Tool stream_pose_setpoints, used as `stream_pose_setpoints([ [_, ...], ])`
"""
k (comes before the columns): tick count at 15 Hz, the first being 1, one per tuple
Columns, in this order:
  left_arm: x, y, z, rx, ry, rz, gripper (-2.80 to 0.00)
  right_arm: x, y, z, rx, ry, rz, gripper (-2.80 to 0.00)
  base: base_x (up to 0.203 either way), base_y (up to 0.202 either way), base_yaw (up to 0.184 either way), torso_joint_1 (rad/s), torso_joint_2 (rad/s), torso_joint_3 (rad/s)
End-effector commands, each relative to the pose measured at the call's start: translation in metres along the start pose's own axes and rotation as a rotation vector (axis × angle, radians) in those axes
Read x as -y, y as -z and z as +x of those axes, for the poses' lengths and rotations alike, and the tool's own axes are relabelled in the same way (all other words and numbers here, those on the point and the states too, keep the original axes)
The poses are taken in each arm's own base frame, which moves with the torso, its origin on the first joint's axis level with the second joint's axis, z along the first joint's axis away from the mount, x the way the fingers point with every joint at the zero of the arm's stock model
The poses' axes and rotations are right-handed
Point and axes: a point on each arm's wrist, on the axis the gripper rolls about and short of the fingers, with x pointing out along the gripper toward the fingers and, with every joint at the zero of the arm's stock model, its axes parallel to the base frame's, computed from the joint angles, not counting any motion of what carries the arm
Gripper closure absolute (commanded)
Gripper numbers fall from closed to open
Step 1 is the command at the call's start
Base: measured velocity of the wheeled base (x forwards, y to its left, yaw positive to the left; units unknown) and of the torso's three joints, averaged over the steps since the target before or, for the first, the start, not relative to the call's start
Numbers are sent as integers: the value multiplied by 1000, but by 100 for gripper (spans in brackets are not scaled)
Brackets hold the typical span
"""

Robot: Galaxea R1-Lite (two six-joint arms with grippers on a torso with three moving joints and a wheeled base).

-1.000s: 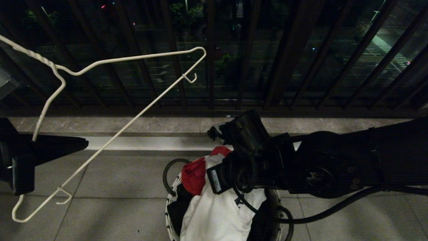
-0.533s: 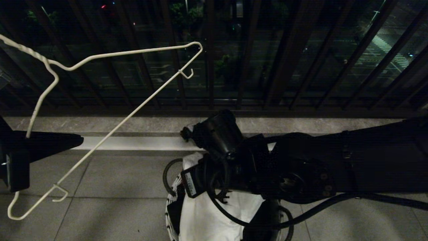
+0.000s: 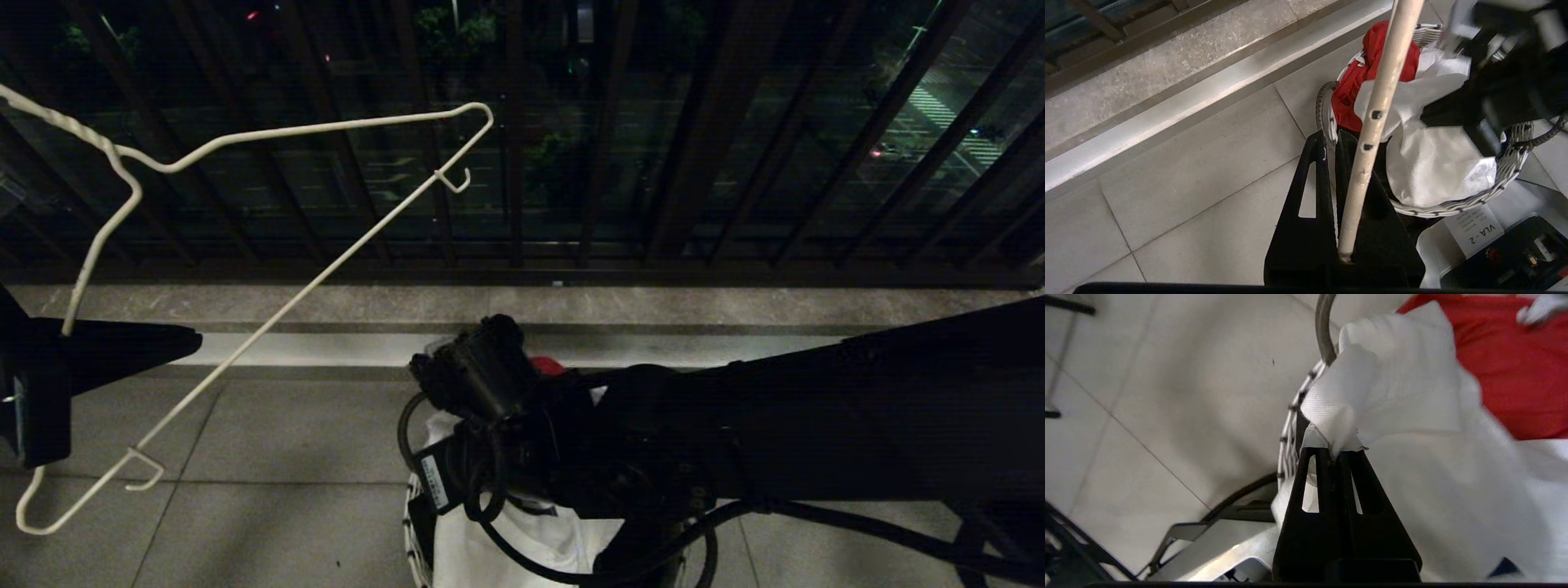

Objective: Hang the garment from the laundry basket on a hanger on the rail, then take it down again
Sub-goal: Pick up clothes from the basket

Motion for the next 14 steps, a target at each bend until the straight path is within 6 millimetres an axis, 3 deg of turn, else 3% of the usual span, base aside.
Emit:
stream_pose_setpoints([
  [1,0,0,0,-1,3,2,0,-2,10,11,-36,9,-9,-280,0,0,0,0,0,0],
  [5,1,0,-1,2,3,4,0,-12,22,5,-78,29,-38,-280,0,0,0,0,0,0],
  [7,2,0,-2,5,2,5,0,-17,22,-11,-85,54,-40,-280,0,0,0,0,0,0],
  [12,3,-1,-7,19,-5,11,0,-13,0,-69,-37,52,21,-280,0,0,0,0,0,0],
  [14,3,-1,-7,19,-5,11,0,-12,-5,-81,-16,47,27,-280,0,0,0,0,0,0],
])
